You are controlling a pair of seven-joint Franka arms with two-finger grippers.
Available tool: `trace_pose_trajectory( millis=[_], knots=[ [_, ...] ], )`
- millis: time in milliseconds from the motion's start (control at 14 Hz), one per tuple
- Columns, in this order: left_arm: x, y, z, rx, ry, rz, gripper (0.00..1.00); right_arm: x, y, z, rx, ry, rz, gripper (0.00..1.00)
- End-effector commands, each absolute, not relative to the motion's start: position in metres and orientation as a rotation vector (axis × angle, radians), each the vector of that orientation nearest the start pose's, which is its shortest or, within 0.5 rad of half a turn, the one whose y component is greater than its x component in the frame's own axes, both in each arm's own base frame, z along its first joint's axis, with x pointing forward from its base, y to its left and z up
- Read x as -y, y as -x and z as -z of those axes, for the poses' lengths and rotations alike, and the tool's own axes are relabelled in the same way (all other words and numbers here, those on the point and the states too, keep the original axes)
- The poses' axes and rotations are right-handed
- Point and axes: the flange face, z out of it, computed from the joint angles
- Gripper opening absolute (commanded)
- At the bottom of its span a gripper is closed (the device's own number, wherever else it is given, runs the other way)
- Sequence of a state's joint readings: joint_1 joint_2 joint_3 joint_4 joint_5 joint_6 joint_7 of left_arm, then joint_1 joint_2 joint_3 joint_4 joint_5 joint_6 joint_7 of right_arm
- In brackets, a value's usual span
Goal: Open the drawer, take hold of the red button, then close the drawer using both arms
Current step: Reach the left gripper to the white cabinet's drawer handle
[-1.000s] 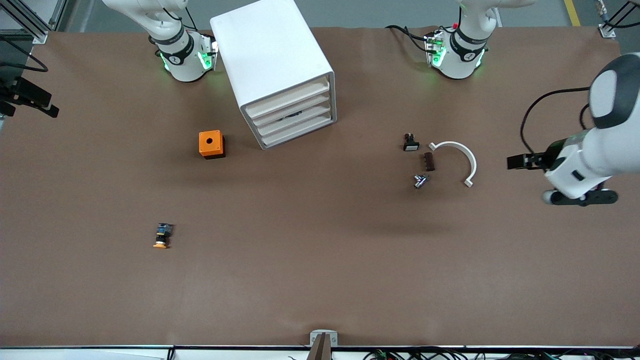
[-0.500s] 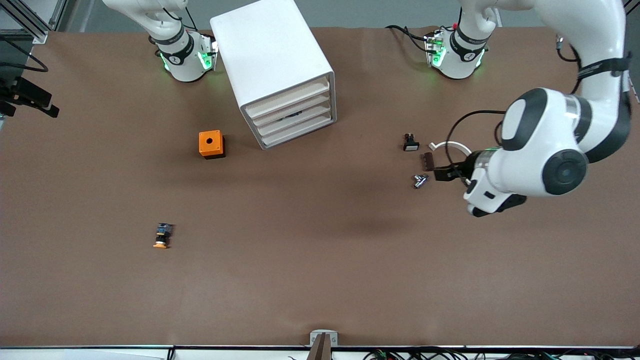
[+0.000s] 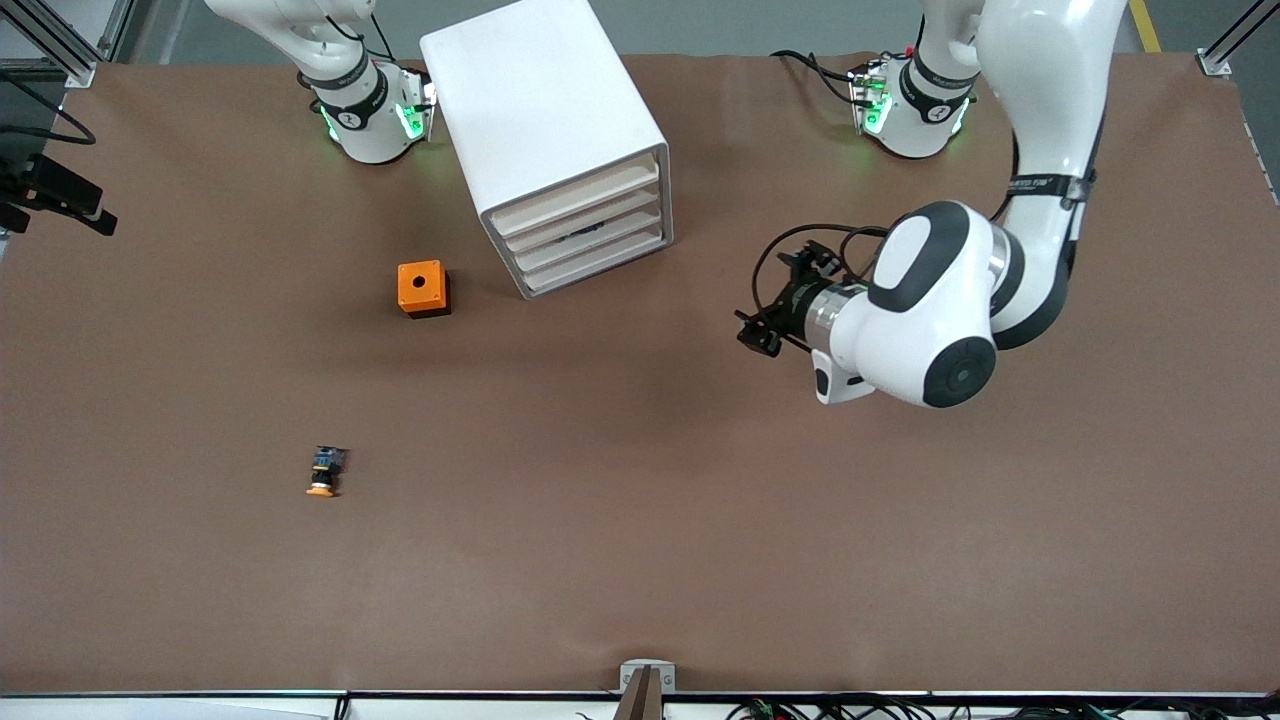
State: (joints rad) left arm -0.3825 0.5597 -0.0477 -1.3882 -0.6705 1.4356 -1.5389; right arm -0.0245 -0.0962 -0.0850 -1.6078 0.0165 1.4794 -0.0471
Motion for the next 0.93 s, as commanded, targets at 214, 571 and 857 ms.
trace_pose_trajectory(
  millis=[214, 571, 857],
  knots=[
    [0.386, -0.547, -0.288, 1.763, 1.575, -1.463, 1.0, 0.055, -0.505, -0.654, -0.104, 3.125, -0.04, 1.0],
    [0.417, -0.518, -0.228, 1.689, 1.267, -1.501, 0.99, 0.055, -0.506, -0.652, -0.082, 3.125, -0.052, 1.0],
    [0.43, -0.505, -0.216, 1.646, 1.212, -1.523, 0.63, 0.059, -0.506, -0.652, -0.003, 3.125, -0.049, 1.0]
  ],
)
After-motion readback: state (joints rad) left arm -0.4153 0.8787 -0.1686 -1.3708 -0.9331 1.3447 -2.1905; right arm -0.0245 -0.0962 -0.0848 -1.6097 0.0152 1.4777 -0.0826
